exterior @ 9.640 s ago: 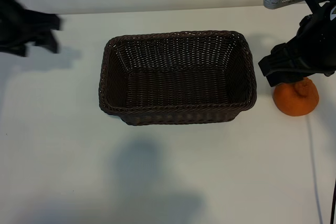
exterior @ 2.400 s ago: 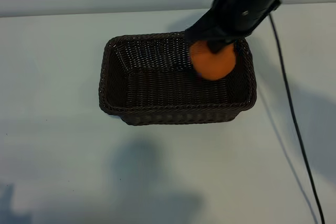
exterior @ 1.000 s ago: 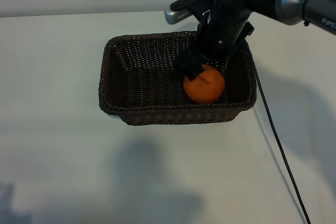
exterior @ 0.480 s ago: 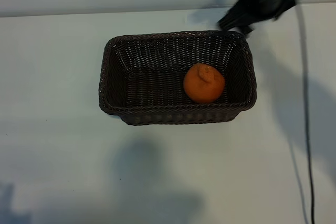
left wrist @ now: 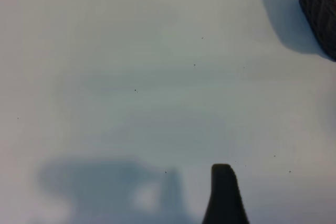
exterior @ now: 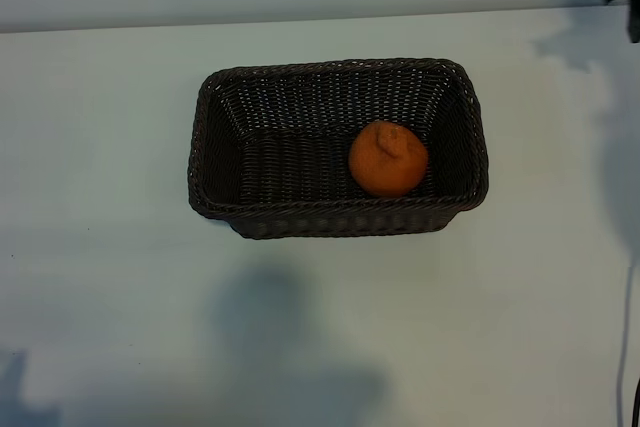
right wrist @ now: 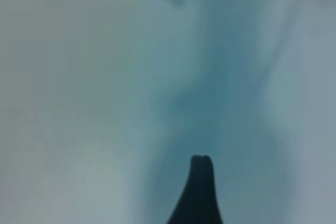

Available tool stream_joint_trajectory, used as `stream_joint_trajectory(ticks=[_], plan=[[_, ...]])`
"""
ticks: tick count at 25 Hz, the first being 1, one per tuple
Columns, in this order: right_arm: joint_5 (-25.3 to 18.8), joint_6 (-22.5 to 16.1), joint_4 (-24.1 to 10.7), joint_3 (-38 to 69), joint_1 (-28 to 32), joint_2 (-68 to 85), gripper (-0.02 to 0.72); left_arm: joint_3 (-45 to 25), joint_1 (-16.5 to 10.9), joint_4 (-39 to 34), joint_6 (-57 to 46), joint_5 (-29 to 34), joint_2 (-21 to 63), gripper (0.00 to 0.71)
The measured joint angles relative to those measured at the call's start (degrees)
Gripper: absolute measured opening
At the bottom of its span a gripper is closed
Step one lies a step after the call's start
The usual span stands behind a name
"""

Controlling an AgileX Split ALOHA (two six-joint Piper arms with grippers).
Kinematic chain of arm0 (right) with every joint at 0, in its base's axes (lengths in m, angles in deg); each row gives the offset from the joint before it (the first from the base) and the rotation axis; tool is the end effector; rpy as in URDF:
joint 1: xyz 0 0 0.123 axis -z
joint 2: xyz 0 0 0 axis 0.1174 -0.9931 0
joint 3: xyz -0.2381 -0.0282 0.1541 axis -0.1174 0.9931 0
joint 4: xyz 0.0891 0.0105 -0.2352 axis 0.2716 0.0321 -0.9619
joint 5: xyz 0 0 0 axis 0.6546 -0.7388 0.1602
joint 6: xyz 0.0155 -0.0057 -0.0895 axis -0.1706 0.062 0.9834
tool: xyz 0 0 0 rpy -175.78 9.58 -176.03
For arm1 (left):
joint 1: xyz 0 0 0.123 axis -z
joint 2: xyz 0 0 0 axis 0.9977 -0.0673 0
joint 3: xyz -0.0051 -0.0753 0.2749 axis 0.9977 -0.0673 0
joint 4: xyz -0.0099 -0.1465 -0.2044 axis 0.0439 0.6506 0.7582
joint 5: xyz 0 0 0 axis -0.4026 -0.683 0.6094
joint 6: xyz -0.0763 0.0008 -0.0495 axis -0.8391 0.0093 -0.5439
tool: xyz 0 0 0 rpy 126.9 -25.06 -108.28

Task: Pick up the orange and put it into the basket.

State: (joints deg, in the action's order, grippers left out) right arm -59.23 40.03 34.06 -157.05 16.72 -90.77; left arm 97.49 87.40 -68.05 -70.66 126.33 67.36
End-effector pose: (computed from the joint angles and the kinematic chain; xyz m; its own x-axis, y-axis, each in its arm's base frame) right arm 0.4251 -0.0776 0.2603 -0.9584 0.1262 -0.2562 0.1406 0.9893 -0.0385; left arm -0.0077 -0.0014 0.2747 -0.4745 0.0553 -0.8785 0.0584 0.9978 0.0313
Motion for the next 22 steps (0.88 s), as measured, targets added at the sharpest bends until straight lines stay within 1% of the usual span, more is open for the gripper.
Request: stream_joint_trajectory(ticks=[1, 4, 12, 16, 22], plan=[[0.0, 1.0, 2.25, 0.0, 1.51, 0.0, 0.597, 0.0, 0.0, 0.0, 0.0, 0.0, 0.0, 0.509], [0.0, 2.83, 6.6, 0.0, 4.12, 0.0, 0.597, 0.0, 0.0, 0.0, 0.0, 0.0, 0.0, 0.509], [-2.31, 4.06, 10.24, 0.0, 4.59, 3.86, 0.597, 0.0, 0.0, 0.0, 0.0, 0.0, 0.0, 0.509], [-2.59, 4.46, 11.37, 0.0, 4.59, 10.52, 0.597, 0.0, 0.0, 0.0, 0.0, 0.0, 0.0, 0.509], [-3.12, 4.52, 13.37, 0.28, 4.59, 24.39, 0.597, 0.0, 0.0, 0.0, 0.0, 0.0, 0.0, 0.509]])
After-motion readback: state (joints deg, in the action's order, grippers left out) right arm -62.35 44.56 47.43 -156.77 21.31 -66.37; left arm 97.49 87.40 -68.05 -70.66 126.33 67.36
